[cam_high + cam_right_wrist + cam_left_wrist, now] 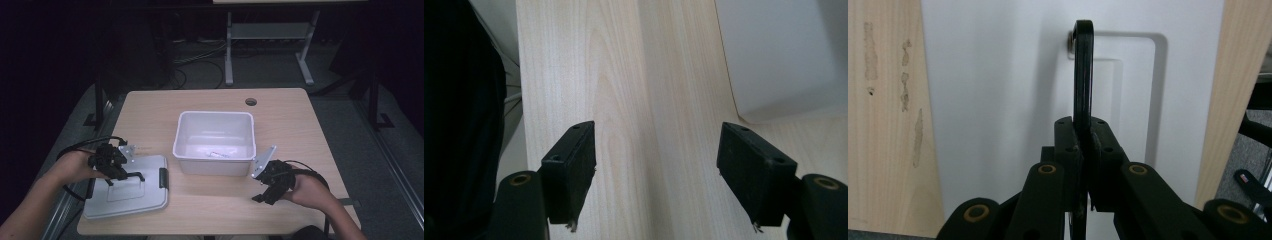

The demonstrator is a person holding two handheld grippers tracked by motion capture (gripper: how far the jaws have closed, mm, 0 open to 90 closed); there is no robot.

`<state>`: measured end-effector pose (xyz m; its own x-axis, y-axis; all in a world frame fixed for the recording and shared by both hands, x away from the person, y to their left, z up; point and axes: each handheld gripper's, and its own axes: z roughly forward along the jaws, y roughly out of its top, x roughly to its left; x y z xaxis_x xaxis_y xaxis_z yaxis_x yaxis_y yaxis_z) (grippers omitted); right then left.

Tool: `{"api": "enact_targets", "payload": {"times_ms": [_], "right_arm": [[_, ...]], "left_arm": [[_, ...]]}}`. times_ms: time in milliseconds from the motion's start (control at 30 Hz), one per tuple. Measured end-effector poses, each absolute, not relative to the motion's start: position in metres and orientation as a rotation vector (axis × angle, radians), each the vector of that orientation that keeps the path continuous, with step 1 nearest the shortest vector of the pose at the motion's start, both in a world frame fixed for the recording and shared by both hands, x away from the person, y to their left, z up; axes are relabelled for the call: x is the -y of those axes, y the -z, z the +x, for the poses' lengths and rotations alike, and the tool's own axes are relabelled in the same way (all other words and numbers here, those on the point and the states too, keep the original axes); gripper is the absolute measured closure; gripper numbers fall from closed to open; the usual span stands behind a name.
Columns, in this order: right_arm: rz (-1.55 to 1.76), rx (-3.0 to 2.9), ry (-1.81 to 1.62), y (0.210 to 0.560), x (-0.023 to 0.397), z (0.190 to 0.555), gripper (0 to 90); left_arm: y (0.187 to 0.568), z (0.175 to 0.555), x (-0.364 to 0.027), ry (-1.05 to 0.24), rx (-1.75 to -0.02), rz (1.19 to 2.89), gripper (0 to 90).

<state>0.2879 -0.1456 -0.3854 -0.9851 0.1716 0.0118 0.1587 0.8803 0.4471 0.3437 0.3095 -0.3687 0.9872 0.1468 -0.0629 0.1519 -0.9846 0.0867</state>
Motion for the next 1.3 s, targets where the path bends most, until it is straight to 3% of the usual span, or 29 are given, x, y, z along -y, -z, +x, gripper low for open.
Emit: {"api": "enact_targets", "payload": {"times_ms": [1300], "right_arm": [[0.314, -3.028, -0.706, 0.399, 0.15, 0.287, 25.2]], "left_arm": [[0.249, 0.334, -0.302, -0.053, -0.162, 3.055, 84.6]]}}
